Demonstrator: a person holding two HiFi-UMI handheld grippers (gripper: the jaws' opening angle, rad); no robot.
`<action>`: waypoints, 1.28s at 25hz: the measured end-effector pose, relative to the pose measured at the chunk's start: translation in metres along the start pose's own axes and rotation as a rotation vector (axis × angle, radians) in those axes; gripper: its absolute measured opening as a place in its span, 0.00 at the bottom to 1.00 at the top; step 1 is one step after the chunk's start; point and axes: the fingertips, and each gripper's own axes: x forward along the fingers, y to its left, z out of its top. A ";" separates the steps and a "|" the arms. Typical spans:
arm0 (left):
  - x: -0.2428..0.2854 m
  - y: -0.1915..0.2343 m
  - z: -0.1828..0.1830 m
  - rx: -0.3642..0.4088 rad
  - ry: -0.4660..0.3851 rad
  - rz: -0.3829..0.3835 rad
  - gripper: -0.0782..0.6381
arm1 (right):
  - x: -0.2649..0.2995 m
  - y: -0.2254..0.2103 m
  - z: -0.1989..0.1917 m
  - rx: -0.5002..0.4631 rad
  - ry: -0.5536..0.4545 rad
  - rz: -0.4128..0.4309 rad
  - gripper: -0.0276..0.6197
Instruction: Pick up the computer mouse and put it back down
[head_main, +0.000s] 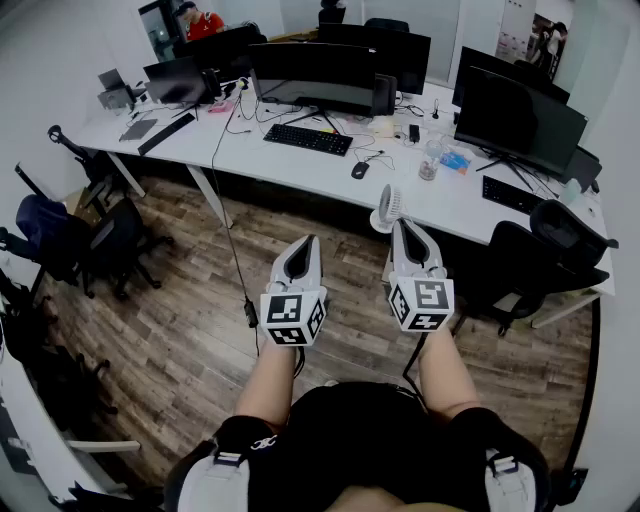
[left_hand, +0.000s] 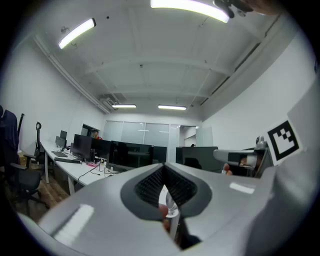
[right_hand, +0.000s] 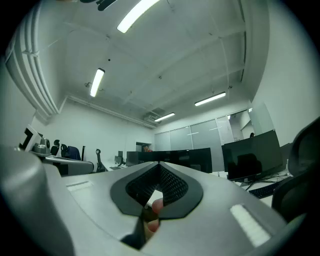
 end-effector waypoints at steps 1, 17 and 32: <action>-0.001 0.002 0.000 -0.001 0.000 0.000 0.18 | 0.000 0.002 0.000 0.005 -0.003 0.002 0.04; -0.012 0.043 -0.009 -0.011 0.002 -0.034 0.18 | 0.007 0.037 -0.003 -0.020 -0.011 -0.052 0.04; 0.066 0.061 -0.023 0.022 0.017 -0.046 0.18 | 0.073 -0.011 -0.026 0.006 -0.019 -0.099 0.04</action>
